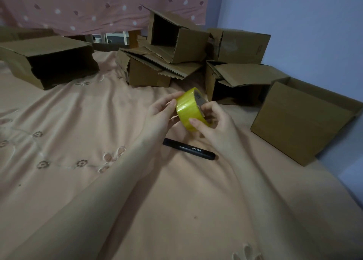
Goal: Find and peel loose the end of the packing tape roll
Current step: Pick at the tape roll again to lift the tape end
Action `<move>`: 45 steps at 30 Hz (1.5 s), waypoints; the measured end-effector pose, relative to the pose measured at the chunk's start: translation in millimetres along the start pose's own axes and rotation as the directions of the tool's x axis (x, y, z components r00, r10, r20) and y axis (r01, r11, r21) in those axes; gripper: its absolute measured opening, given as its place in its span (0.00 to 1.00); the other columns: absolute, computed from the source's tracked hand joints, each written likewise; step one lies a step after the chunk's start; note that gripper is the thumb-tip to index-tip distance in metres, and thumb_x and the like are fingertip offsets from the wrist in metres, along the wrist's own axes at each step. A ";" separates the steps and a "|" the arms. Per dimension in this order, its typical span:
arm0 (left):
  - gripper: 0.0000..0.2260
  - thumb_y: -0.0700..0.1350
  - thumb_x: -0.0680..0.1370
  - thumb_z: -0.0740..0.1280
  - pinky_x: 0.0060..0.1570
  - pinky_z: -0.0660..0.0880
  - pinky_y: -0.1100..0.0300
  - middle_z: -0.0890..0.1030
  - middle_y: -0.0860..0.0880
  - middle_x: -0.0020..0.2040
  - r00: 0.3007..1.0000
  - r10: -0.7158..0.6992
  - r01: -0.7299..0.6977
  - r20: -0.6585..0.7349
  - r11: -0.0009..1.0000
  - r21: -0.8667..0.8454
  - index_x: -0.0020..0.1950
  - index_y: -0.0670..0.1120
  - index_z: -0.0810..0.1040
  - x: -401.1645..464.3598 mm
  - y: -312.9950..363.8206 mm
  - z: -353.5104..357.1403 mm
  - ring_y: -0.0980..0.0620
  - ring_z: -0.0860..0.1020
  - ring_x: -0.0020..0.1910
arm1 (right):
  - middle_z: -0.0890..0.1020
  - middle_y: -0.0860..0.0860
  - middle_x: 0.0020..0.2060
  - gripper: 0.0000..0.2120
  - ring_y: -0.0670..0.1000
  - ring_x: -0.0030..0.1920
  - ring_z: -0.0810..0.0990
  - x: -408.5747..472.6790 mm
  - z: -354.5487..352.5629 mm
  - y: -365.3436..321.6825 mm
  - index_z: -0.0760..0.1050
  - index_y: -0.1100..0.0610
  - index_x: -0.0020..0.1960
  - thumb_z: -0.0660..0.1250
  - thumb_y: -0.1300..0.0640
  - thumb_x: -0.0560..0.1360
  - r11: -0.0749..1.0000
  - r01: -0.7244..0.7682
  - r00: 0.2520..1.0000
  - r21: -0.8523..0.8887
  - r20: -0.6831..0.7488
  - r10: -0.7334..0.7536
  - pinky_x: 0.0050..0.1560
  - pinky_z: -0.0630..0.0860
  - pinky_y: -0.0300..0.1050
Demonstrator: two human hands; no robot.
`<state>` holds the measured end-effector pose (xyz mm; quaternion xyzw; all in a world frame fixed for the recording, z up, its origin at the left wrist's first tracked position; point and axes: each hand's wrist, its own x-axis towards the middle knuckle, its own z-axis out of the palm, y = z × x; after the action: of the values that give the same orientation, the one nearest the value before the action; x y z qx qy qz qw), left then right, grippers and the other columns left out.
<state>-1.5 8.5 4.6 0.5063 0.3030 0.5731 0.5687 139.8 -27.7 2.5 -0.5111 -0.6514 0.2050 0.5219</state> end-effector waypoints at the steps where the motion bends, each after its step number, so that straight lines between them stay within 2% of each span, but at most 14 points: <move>1: 0.12 0.37 0.82 0.56 0.37 0.77 0.67 0.80 0.52 0.38 1.000 -0.016 0.016 0.002 1.000 0.024 0.51 0.49 0.78 0.5 0.1 -0.4 0.62 0.80 0.34 | 0.78 0.44 0.38 0.08 0.46 0.42 0.77 0.5 0.0 1.7 0.74 0.53 0.44 0.71 0.53 0.68 0.998 0.039 0.999 -0.051 -0.017 -0.039 0.43 0.75 0.41; 4: 0.10 0.40 0.82 0.59 0.38 0.79 0.61 0.78 0.51 0.37 1.000 -0.015 0.017 -0.009 0.962 0.272 0.52 0.51 0.77 2.5 -1.2 -3.3 0.59 0.79 0.32 | 0.79 0.46 0.42 0.07 0.46 0.44 0.76 0.3 -2.6 2.6 0.77 0.56 0.49 0.71 0.58 0.72 0.989 0.070 0.995 -0.130 -0.066 -0.079 0.47 0.72 0.37; 6: 0.09 0.44 0.81 0.60 0.38 0.78 0.60 0.79 0.53 0.39 0.999 0.037 -0.035 0.004 0.884 0.466 0.53 0.55 0.78 3.5 -3.8 -5.9 0.57 0.80 0.34 | 0.78 0.45 0.43 0.08 0.45 0.46 0.75 0.4 -3.9 1.7 0.78 0.56 0.52 0.70 0.59 0.72 0.982 0.067 0.992 -0.179 -0.092 -0.084 0.46 0.70 0.33; 9: 0.09 0.49 0.79 0.62 0.45 0.78 0.62 0.80 0.56 0.46 0.991 0.120 -0.126 0.052 0.773 0.622 0.55 0.59 0.80 4.8 -7.5 -9.4 0.58 0.79 0.42 | 0.78 0.45 0.42 0.09 0.49 0.46 0.76 2.3 -3.3 2.8 0.79 0.57 0.51 0.71 0.60 0.71 0.970 0.049 0.987 -0.237 -0.140 -0.084 0.46 0.69 0.40; 11: 0.10 0.49 0.78 0.64 0.49 0.75 0.66 0.80 0.54 0.52 0.983 0.166 -0.177 0.077 0.747 0.641 0.57 0.57 0.81 6.3 -7.1 -11.1 0.60 0.77 0.45 | 0.79 0.46 0.43 0.09 0.52 0.48 0.77 2.6 -3.5 2.5 0.80 0.56 0.51 0.72 0.59 0.70 0.966 0.034 0.985 -0.255 -0.158 -0.077 0.49 0.72 0.45; 12: 0.10 0.47 0.78 0.66 0.47 0.73 0.70 0.80 0.53 0.51 0.979 0.183 -0.195 0.086 0.750 0.632 0.57 0.55 0.82 6.6 -6.1 -11.7 0.61 0.76 0.45 | 0.80 0.47 0.44 0.10 0.53 0.49 0.77 2.4 -3.5 2.4 0.80 0.56 0.51 0.72 0.59 0.70 0.966 0.028 0.984 -0.255 -0.164 -0.072 0.51 0.73 0.49; 15: 0.10 0.40 0.77 0.68 0.39 0.69 0.74 0.78 0.58 0.43 0.965 0.248 -0.249 0.086 0.761 0.599 0.53 0.54 0.82 6.9 -4.7 -12.9 0.64 0.74 0.40 | 0.83 0.50 0.48 0.11 0.55 0.51 0.77 2.7 -3.1 2.5 0.81 0.55 0.52 0.73 0.58 0.69 0.959 0.027 0.982 -0.281 -0.171 -0.078 0.54 0.74 0.56; 21: 0.05 0.39 0.75 0.71 0.39 0.71 0.74 0.81 0.58 0.40 0.961 0.270 -0.260 0.064 0.792 0.552 0.43 0.49 0.82 8.9 -6.5 -11.9 0.66 0.78 0.37 | 0.82 0.50 0.51 0.11 0.56 0.55 0.75 2.7 -2.8 1.9 0.81 0.52 0.52 0.72 0.57 0.70 0.933 0.031 0.988 -0.357 -0.132 -0.083 0.56 0.71 0.62; 23: 0.06 0.39 0.74 0.71 0.39 0.71 0.74 0.81 0.57 0.38 0.962 0.266 -0.252 0.060 0.784 0.567 0.41 0.49 0.81 11.2 -9.2 -14.2 0.67 0.78 0.36 | 0.82 0.49 0.51 0.11 0.55 0.56 0.74 2.1 -2.7 2.4 0.81 0.51 0.51 0.72 0.56 0.69 0.911 0.046 0.989 -0.409 -0.112 -0.100 0.58 0.69 0.60; 25: 0.06 0.39 0.74 0.71 0.38 0.71 0.75 0.81 0.57 0.36 0.967 0.249 -0.233 0.057 0.767 0.597 0.40 0.49 0.81 12.7 -12.2 -16.9 0.67 0.77 0.34 | 0.81 0.48 0.53 0.11 0.54 0.57 0.73 2.1 -2.7 3.8 0.81 0.50 0.52 0.72 0.55 0.70 0.878 0.049 0.991 -0.476 -0.089 -0.104 0.58 0.65 0.52; 28: 0.03 0.42 0.74 0.71 0.36 0.69 0.75 0.80 0.56 0.37 0.970 0.235 -0.211 0.061 0.690 0.692 0.41 0.47 0.82 14.2 -15.6 -19.4 0.66 0.76 0.34 | 0.81 0.47 0.55 0.12 0.53 0.58 0.71 3.7 -2.5 6.1 0.80 0.51 0.54 0.72 0.54 0.70 0.833 0.062 0.991 -0.549 -0.066 -0.117 0.53 0.57 0.46; 31: 0.02 0.44 0.74 0.71 0.37 0.66 0.77 0.78 0.56 0.40 0.971 0.235 -0.173 0.033 0.605 0.777 0.42 0.49 0.83 16.7 -17.8 -22.4 0.63 0.75 0.38 | 0.81 0.48 0.55 0.12 0.53 0.58 0.71 5.9 0.4 7.2 0.80 0.52 0.53 0.71 0.54 0.71 0.809 0.081 0.991 -0.583 -0.038 -0.126 0.54 0.57 0.46; 34: 0.03 0.45 0.75 0.70 0.38 0.64 0.78 0.77 0.54 0.44 0.977 0.214 -0.141 0.020 0.569 0.810 0.45 0.49 0.84 17.4 -18.8 -24.7 0.59 0.73 0.43 | 0.81 0.49 0.55 0.12 0.54 0.58 0.71 8.2 4.6 9.8 0.80 0.53 0.53 0.71 0.53 0.71 0.791 0.095 0.992 -0.605 -0.011 -0.127 0.58 0.59 0.49; 45: 0.06 0.44 0.75 0.69 0.37 0.65 0.78 0.80 0.51 0.46 0.981 0.196 -0.101 -0.014 0.566 0.818 0.48 0.50 0.85 21.6 -23.3 -30.7 0.55 0.76 0.45 | 0.79 0.47 0.56 0.11 0.52 0.63 0.66 9.1 6.5 13.6 0.80 0.48 0.50 0.71 0.46 0.70 0.776 0.036 0.999 -0.630 0.028 -0.024 0.59 0.59 0.49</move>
<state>-18.4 40.2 -21.1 0.7037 0.5171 0.4413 0.2064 140.8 -12.6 -6.5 -0.6440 -0.6952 -0.0285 0.3182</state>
